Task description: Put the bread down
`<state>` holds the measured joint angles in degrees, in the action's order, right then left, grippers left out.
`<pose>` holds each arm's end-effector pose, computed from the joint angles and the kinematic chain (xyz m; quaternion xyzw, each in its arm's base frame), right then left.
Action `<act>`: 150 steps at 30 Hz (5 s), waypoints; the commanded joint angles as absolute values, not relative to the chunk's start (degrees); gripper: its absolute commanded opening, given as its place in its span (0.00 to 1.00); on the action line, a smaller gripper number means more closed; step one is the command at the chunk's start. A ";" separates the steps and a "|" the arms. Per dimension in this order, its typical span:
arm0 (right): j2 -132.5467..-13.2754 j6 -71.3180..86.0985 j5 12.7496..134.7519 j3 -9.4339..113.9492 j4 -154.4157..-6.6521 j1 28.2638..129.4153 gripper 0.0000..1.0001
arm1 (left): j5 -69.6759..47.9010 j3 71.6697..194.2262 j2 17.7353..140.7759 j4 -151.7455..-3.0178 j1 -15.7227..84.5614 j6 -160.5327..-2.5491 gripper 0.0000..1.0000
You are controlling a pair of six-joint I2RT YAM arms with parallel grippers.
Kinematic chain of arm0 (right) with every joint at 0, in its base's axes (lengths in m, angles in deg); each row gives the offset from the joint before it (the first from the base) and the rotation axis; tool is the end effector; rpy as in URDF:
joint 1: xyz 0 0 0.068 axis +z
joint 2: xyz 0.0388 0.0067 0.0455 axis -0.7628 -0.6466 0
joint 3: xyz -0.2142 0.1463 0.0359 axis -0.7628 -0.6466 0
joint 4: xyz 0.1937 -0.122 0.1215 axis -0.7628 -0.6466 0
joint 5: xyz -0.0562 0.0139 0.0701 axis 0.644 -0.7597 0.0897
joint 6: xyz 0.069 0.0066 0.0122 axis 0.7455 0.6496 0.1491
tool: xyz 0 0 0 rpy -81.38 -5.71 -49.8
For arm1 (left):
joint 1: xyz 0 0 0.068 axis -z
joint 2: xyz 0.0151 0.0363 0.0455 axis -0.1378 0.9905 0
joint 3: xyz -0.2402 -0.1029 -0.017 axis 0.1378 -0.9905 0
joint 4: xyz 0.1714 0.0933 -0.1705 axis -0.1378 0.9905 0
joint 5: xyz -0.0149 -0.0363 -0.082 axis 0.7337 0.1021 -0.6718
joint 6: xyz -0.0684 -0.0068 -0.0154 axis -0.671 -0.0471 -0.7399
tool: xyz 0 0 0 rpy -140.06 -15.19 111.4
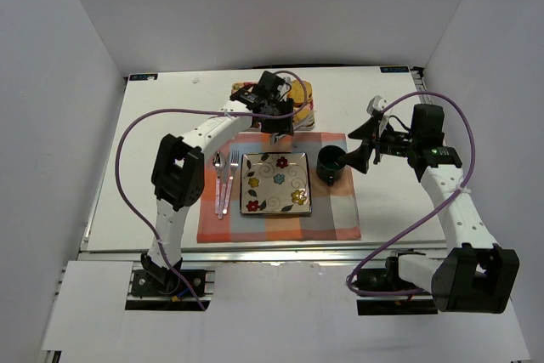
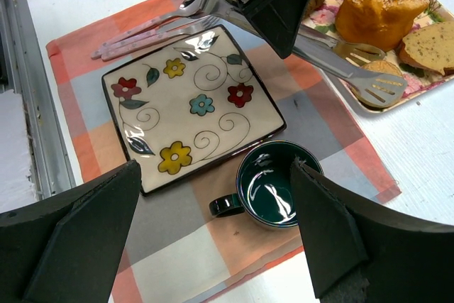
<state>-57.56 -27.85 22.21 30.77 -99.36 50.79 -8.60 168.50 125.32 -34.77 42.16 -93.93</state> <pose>0.2535 0.0543 0.3005 -0.4278 0.6700 0.3164 0.5176 0.3920 -0.2741 0.2230 0.1010 0.9452 -0.1924 0.2437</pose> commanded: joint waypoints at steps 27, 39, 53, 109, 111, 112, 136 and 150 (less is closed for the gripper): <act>-55.46 -29.13 19.52 29.45 -99.19 50.42 0.89 | -14.75 130.41 85.43 -45.31 42.37 -99.49 0.22; -56.78 -29.39 17.85 29.62 -99.71 50.33 0.90 | -17.30 115.10 74.86 -44.34 42.63 -102.13 0.29; -56.08 -29.40 18.29 29.71 -100.07 50.33 0.90 | -15.37 117.29 76.18 -41.54 43.08 -99.49 0.63; -56.78 -27.37 16.26 26.37 -94.71 50.42 0.89 | -2.54 152.89 106.86 -33.79 28.40 -98.18 0.64; -56.69 -27.37 16.18 26.11 -94.62 50.33 0.89 | -2.71 152.89 107.29 -34.06 28.40 -98.35 0.65; -56.61 -27.37 16.18 26.02 -94.62 50.41 0.89 | -4.45 152.89 107.38 -34.49 28.40 -98.44 0.65; -57.48 -26.93 16.00 26.63 -94.18 50.33 0.89 | -5.44 149.38 106.51 -37.22 28.40 -98.87 0.64; -56.87 -26.58 15.91 25.67 -94.26 50.33 0.89 | -3.42 144.98 109.84 -41.08 29.28 -98.88 0.59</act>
<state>-57.81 -26.84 17.54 26.32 -95.99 50.53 -4.41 145.79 108.80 -38.63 29.02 -98.91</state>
